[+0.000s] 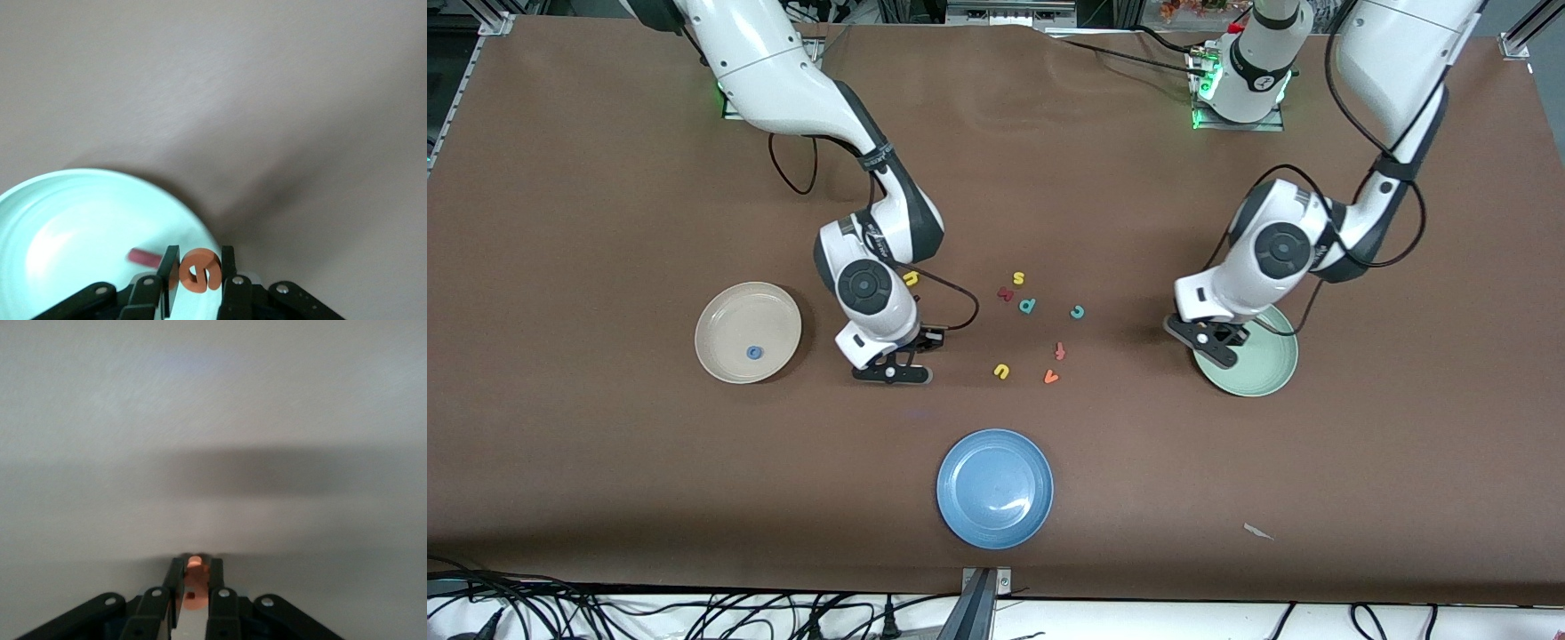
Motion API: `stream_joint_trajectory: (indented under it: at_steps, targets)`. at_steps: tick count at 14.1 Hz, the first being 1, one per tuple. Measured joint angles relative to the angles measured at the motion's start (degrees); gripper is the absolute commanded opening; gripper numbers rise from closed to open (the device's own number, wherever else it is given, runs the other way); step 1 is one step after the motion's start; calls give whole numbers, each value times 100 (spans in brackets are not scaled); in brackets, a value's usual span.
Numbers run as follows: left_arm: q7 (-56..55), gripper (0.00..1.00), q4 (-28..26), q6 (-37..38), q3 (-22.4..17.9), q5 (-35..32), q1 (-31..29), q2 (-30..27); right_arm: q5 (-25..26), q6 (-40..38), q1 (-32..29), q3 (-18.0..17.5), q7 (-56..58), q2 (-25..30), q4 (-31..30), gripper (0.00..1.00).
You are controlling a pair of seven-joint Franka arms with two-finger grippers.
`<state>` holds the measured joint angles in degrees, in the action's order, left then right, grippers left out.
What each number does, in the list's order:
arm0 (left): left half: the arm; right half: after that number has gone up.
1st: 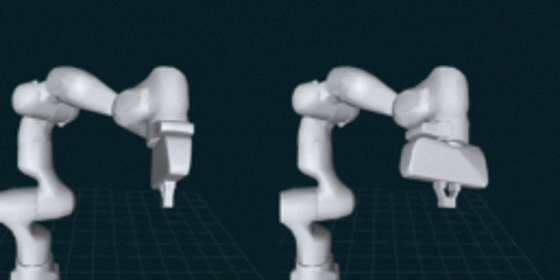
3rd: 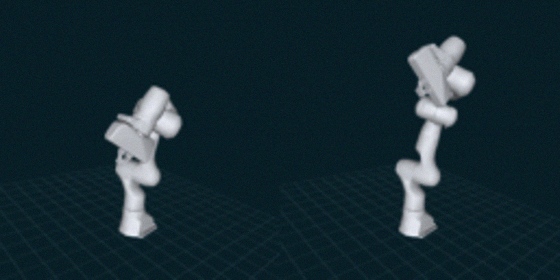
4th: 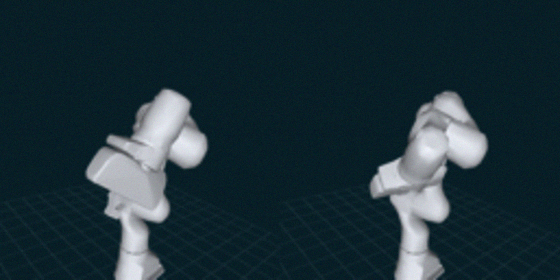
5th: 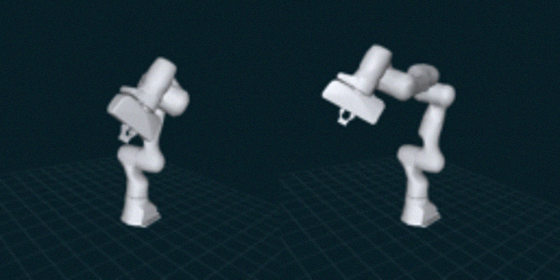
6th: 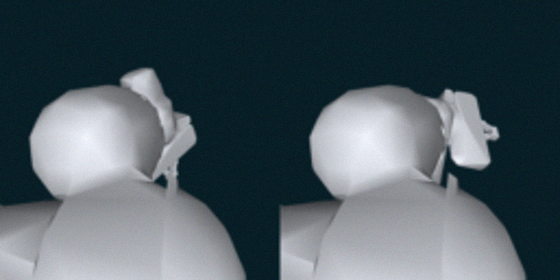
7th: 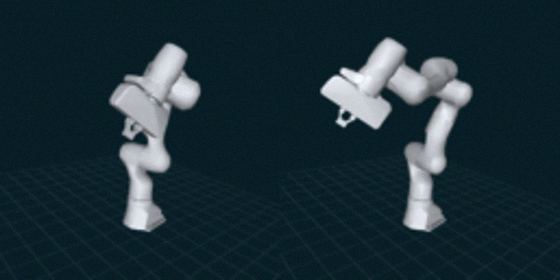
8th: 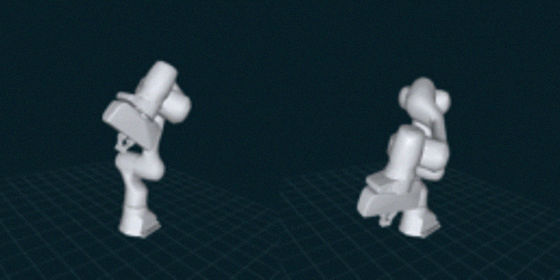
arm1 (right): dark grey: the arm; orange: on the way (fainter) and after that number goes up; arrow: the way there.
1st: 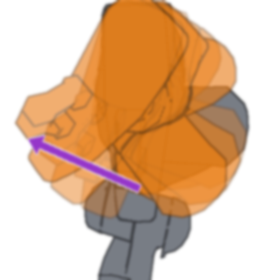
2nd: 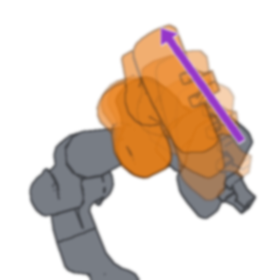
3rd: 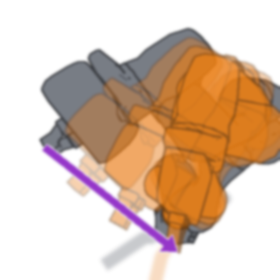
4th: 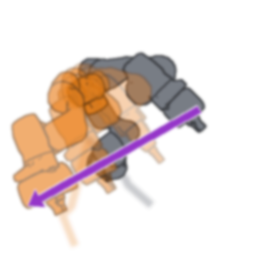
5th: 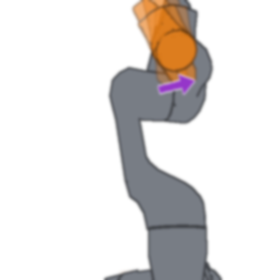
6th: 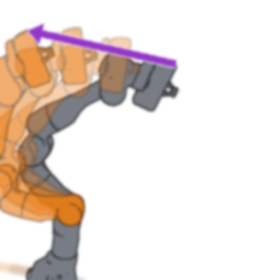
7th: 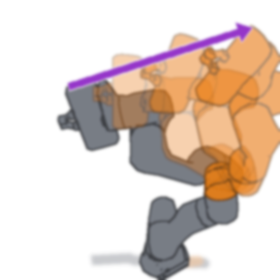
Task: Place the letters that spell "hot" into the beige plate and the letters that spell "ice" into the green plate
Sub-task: 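Drop the orange e with the left gripper while the right gripper drops the 3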
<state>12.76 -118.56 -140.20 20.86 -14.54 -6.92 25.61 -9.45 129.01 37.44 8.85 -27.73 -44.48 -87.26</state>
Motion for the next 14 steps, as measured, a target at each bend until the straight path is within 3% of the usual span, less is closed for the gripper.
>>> stream_joint_trajectory:
  at_steps: [4, 7, 8, 10, 12, 14]
  targets:
    - [361, 9, -11, 35, -6, 0, -335, 20, 0, -649, -91, 403, 602, 539, -190, 14]
    - [398, 10, -32, 36, -48, -267, -475, 149, 0, -604, -99, 752, 1356, 1072, -905, 14]
    - [396, 15, -33, 36, -70, -399, -554, 197, 0, -525, -104, 895, 1637, 1251, -1201, 14]
    - [412, 32, -33, 36, -77, -503, -742, 274, 0, -125, -123, 1149, 2154, 1585, -1879, 14]
    - [445, 99, -33, 36, -68, -506, -779, 292, 0, 366, -130, 1308, 2570, 1818, -2532, 14]
    - [446, 100, -29, 36, -14, -507, -729, 287, 0, 783, -131, 1447, 2937, 1928, -3009, 14]
